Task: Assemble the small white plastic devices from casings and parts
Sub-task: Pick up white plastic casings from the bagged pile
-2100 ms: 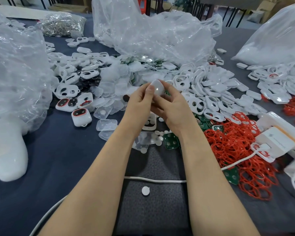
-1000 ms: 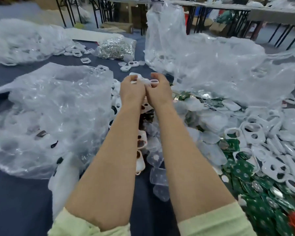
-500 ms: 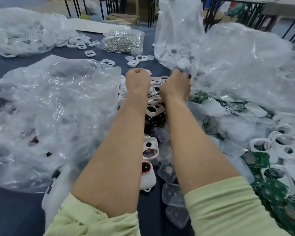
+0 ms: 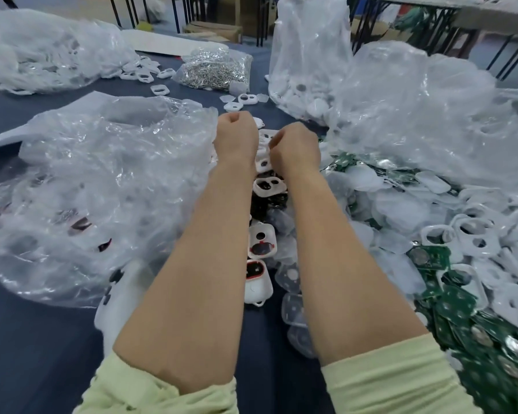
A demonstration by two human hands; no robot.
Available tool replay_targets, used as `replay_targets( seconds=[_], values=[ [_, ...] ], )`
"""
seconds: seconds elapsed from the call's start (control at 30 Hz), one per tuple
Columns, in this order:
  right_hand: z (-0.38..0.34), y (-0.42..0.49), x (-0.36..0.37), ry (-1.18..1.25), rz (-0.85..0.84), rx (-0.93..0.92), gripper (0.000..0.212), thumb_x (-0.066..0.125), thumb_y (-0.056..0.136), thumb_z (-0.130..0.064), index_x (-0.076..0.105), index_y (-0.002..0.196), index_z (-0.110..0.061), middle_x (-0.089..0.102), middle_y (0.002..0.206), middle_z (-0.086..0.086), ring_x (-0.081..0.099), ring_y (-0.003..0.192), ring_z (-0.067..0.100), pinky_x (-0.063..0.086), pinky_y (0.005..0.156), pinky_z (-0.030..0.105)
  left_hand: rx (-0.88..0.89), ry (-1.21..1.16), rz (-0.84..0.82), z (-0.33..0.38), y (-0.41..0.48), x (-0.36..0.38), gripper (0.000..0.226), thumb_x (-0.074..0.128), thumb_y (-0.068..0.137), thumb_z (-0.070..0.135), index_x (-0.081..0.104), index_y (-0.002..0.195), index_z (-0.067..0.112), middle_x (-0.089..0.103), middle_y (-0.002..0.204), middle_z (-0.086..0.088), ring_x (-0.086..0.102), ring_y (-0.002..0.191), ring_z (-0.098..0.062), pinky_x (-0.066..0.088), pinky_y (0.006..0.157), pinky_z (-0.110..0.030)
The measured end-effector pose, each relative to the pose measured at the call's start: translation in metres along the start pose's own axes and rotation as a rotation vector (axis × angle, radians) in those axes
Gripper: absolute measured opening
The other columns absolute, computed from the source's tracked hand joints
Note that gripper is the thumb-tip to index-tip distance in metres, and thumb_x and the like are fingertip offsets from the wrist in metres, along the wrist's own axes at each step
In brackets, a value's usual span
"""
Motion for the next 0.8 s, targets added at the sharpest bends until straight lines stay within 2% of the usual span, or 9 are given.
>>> replay_targets(
  seconds=[0.1, 0.2, 0.3, 0.37, 0.43, 0.5, 0.57, 0.67, 0.8],
  values=[
    [-0.003, -0.018, -0.039, 0.221, 0.161, -0.071, 0.029, 0.051, 0.085, -0.004, 0.066, 0.108, -0.01, 0.068, 0.11, 0.007, 0.06, 0.104, 0.022, 0.047, 0.088, 0.029, 0.108, 0.033, -0.024, 0.014, -0.023, 0.007, 0.022, 0.045, 0.091, 0.008, 0.06, 0.105, 0.0, 0.055, 0.08, -0.008, 0.04, 0.068, -0.015, 0.04, 0.067, -0.027],
    [0.009, -0.047, -0.086, 0.409, 0.358, -0.112, 0.026, 0.05, 0.087, -0.001, 0.062, 0.109, -0.005, 0.066, 0.098, 0.004, 0.059, 0.09, 0.018, 0.039, 0.07, 0.01, 0.19, 0.085, -0.131, 0.02, -0.055, 0.022, 0.015, 0.052, 0.093, 0.015, 0.059, 0.103, 0.008, 0.058, 0.088, -0.003, 0.055, 0.078, -0.016, 0.044, 0.075, -0.029],
    [0.033, -0.085, -0.118, 0.464, 0.452, -0.093, 0.017, 0.055, 0.086, -0.002, 0.061, 0.102, -0.003, 0.058, 0.085, -0.002, 0.051, 0.078, 0.011, 0.035, 0.063, 0.003, 0.161, 0.126, -0.347, 0.01, -0.102, 0.051, 0.015, 0.053, 0.093, 0.019, 0.06, 0.098, 0.006, 0.065, 0.086, -0.009, 0.065, 0.071, -0.016, 0.052, 0.065, -0.028],
    [0.059, -0.107, -0.129, 0.477, 0.443, -0.031, 0.012, 0.06, 0.086, -0.006, 0.063, 0.097, -0.004, 0.061, 0.087, 0.0, 0.056, 0.082, 0.013, 0.039, 0.07, 0.007, 0.129, 0.125, -0.429, -0.002, -0.135, 0.067, 0.022, 0.053, 0.092, 0.014, 0.063, 0.099, -0.004, 0.068, 0.087, -0.018, 0.065, 0.069, -0.02, 0.056, 0.067, -0.032],
    [0.093, -0.129, -0.136, 0.561, 0.401, 0.073, 0.01, 0.062, 0.086, -0.01, 0.063, 0.096, -0.007, 0.065, 0.091, 0.004, 0.063, 0.088, 0.02, 0.051, 0.083, 0.027, 0.126, 0.145, -0.452, -0.016, -0.164, 0.078, 0.021, 0.053, 0.091, 0.014, 0.064, 0.093, -0.005, 0.069, 0.091, -0.023, 0.066, 0.079, -0.032, 0.056, 0.079, -0.044],
    [0.124, -0.152, -0.142, 0.607, 0.364, 0.144, 0.01, 0.062, 0.087, -0.014, 0.061, 0.096, -0.01, 0.066, 0.093, 0.009, 0.065, 0.09, 0.026, 0.054, 0.083, 0.043, 0.116, 0.174, -0.502, -0.033, -0.194, 0.089, 0.016, 0.053, 0.092, 0.017, 0.062, 0.086, 0.005, 0.068, 0.089, -0.019, 0.066, 0.085, -0.034, 0.053, 0.085, -0.049],
    [0.151, -0.175, -0.151, 0.554, 0.379, 0.173, 0.009, 0.061, 0.089, -0.017, 0.059, 0.096, -0.013, 0.064, 0.09, 0.004, 0.064, 0.089, 0.024, 0.053, 0.079, 0.036, 0.16, 0.264, -0.545, -0.048, -0.22, 0.099, 0.019, 0.053, 0.094, 0.024, 0.056, 0.08, 0.012, 0.067, 0.086, -0.013, 0.065, 0.088, -0.033, 0.054, 0.086, -0.05],
    [0.182, -0.207, -0.171, 0.395, 0.541, 0.169, 0.004, 0.058, 0.091, -0.016, 0.057, 0.094, -0.014, 0.059, 0.086, -0.002, 0.059, 0.086, 0.018, 0.038, 0.069, 0.02, 0.273, 0.357, -0.517, -0.061, -0.246, 0.106, 0.028, 0.056, 0.093, 0.038, 0.057, 0.088, 0.011, 0.068, 0.088, -0.011, 0.066, 0.088, -0.031, 0.054, 0.083, -0.047],
    [0.202, -0.232, -0.183, 0.308, 0.658, 0.161, 0.005, 0.054, 0.09, -0.011, 0.057, 0.094, -0.012, 0.061, 0.095, 0.007, 0.055, 0.087, 0.022, 0.043, 0.075, 0.034, 0.309, 0.378, -0.544, -0.073, -0.274, 0.122, 0.035, 0.058, 0.091, 0.043, 0.059, 0.078, 0.011, 0.067, 0.075, -0.007, 0.065, 0.078, -0.025, 0.05, 0.073, -0.029]
  ],
)
Point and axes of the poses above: each hand's wrist, its own y-axis towards the middle knuckle, its own x-axis out of the palm, z = x × y, the point moved 8 cm from there along y, towards the middle knuckle
